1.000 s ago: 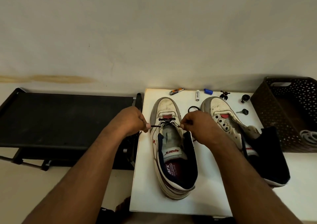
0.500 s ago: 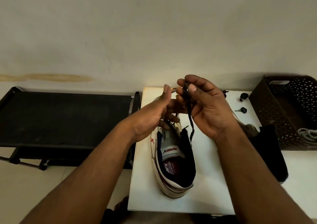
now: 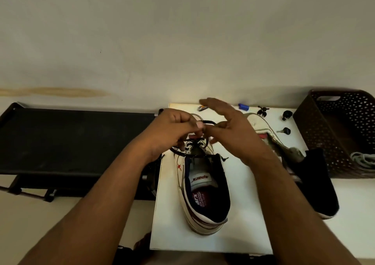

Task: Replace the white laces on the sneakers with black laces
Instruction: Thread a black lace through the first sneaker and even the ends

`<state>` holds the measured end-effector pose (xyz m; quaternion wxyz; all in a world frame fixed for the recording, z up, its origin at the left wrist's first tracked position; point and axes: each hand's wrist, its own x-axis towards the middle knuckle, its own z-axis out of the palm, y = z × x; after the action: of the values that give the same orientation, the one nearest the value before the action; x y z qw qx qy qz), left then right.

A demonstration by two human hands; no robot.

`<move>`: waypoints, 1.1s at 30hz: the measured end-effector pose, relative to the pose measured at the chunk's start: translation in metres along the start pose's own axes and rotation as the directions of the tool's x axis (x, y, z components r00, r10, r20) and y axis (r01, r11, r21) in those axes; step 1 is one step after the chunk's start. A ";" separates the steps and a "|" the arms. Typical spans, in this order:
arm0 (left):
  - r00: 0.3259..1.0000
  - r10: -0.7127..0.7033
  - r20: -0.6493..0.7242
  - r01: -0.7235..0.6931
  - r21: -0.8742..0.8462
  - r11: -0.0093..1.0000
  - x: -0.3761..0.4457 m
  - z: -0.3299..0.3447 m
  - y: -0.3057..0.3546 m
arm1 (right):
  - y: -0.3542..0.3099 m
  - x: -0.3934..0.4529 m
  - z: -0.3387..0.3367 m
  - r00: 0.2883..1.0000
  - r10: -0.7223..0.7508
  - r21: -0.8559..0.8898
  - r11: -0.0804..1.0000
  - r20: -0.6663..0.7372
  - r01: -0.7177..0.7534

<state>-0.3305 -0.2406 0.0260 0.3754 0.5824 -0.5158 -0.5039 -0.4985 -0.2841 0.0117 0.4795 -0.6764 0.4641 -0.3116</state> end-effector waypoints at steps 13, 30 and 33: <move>0.979 0.072 -0.192 -0.053 0.104 0.993 0.004 -0.013 -0.006 | 0.004 -0.004 -0.020 0.987 0.110 -0.504 0.850 -0.115 -0.153; 0.998 -0.049 -0.036 0.053 0.143 0.988 0.010 0.003 -0.013 | 0.007 -0.001 0.011 0.958 0.011 -0.081 0.997 0.288 0.013; 0.989 -0.085 -0.121 0.098 0.105 0.990 0.008 -0.002 -0.012 | 0.010 0.003 0.008 0.992 0.002 -0.084 0.996 0.126 0.009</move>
<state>-0.3258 -0.2467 0.0134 0.3481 0.6537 -0.4929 -0.4566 -0.4938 -0.2850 -0.0007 0.4784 -0.7153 0.4443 -0.2491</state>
